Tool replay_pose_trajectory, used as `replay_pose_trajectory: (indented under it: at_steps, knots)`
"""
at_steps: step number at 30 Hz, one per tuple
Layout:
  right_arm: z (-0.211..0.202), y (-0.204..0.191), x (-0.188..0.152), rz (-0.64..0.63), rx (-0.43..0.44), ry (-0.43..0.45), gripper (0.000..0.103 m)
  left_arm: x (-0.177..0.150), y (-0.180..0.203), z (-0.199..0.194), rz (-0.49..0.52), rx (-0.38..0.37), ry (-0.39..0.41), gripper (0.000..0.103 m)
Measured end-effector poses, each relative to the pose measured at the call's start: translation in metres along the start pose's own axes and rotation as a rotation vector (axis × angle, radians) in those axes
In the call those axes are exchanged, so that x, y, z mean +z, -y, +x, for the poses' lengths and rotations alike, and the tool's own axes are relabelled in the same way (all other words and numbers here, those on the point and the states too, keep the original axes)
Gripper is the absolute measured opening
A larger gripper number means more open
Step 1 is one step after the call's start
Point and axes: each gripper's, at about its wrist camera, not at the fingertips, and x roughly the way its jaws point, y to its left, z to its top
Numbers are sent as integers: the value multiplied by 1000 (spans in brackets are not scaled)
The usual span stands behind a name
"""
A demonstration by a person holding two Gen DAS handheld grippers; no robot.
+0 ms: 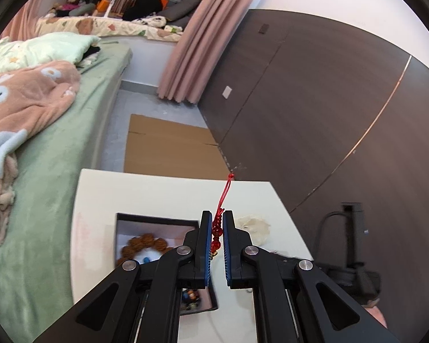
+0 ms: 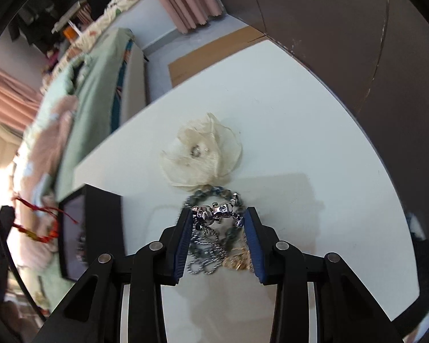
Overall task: Organize jewelry
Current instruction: 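Close the right gripper on the silver chains while left gripper carries red cord to box, then lift the silver chains into the black box and open the right gripper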
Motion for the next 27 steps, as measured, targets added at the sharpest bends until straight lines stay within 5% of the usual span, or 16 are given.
replay_pose_trajectory:
  at_steps: [10, 12, 14, 15, 27]
  knots:
    - [-24, -15, -4, 7, 139, 65, 38, 0, -17, 0, -30, 61, -101, 9]
    - [-27, -20, -4, 1, 159, 79, 38, -2, -23, 1, -54, 62, -112, 28]
    - [-30, -27, -4, -5, 181, 89, 38, -3, -27, -1, -63, 57, -104, 84]
    - [-33, -30, -6, -12, 192, 96, 38, -2, -29, -3, -70, 58, -91, 87]
    - [-93, -68, 4, -38, 297, 240, 38, 11, -52, -17, -170, 21, -24, 87]
